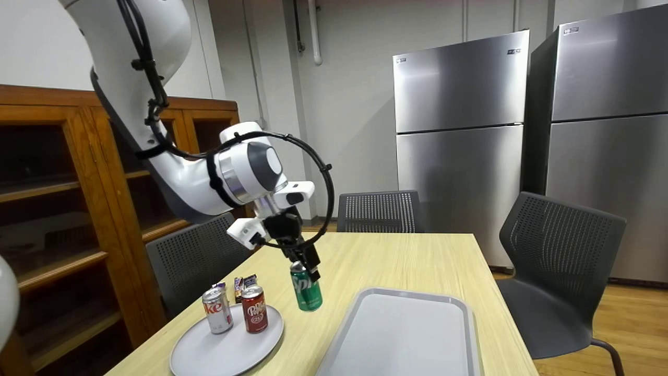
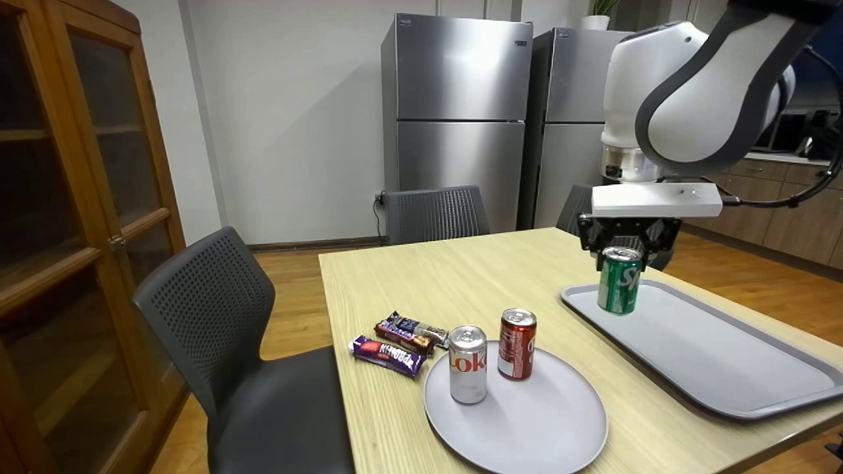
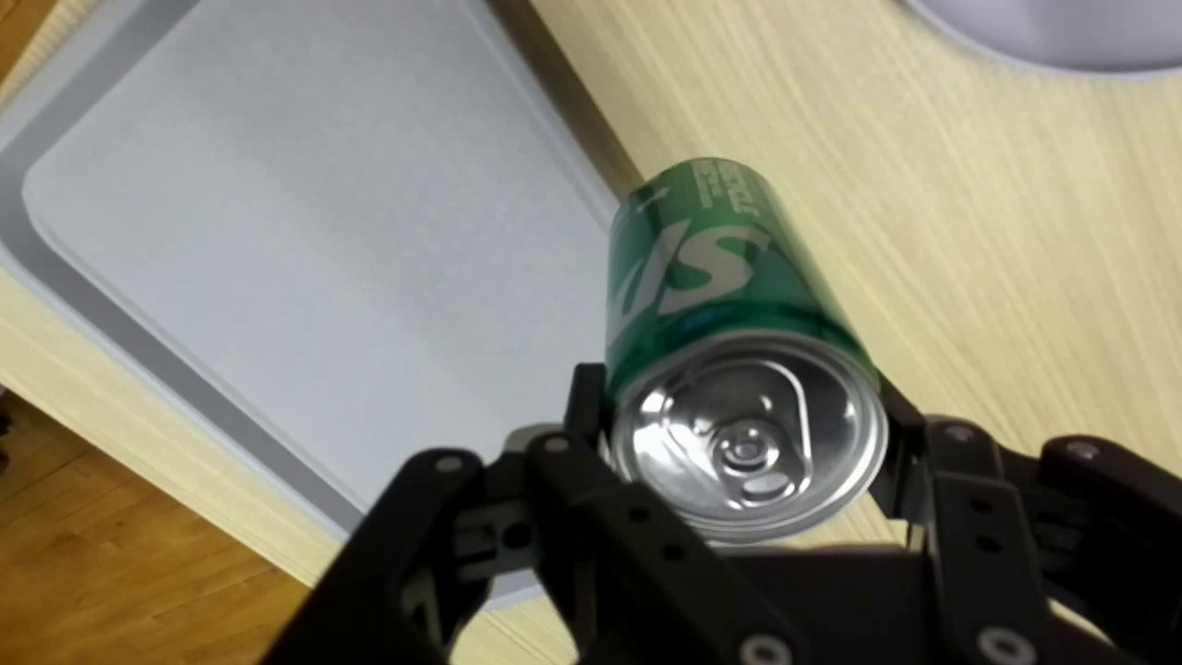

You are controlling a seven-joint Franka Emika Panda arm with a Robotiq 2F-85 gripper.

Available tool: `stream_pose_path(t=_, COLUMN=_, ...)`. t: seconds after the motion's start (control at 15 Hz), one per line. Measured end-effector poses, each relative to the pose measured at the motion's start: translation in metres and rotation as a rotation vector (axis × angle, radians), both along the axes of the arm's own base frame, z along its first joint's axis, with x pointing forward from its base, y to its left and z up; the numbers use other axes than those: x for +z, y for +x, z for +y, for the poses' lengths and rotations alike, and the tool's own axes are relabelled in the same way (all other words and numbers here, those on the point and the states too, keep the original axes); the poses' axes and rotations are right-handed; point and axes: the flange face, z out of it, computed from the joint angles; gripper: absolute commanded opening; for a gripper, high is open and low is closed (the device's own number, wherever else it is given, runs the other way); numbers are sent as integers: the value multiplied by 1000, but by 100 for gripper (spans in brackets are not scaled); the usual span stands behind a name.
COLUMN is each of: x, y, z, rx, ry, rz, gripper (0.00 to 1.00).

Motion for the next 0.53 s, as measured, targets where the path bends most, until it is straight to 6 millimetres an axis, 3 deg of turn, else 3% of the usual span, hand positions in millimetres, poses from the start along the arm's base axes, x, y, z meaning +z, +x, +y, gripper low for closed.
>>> stream_pose_path(t=0.27, x=1, y=-29, z=67, rx=33, ry=30, rz=15, gripper=38)
stream_pose_path(t=0.53, x=-6, y=-57, z=119, rx=65, ry=44, rz=50, gripper=38)
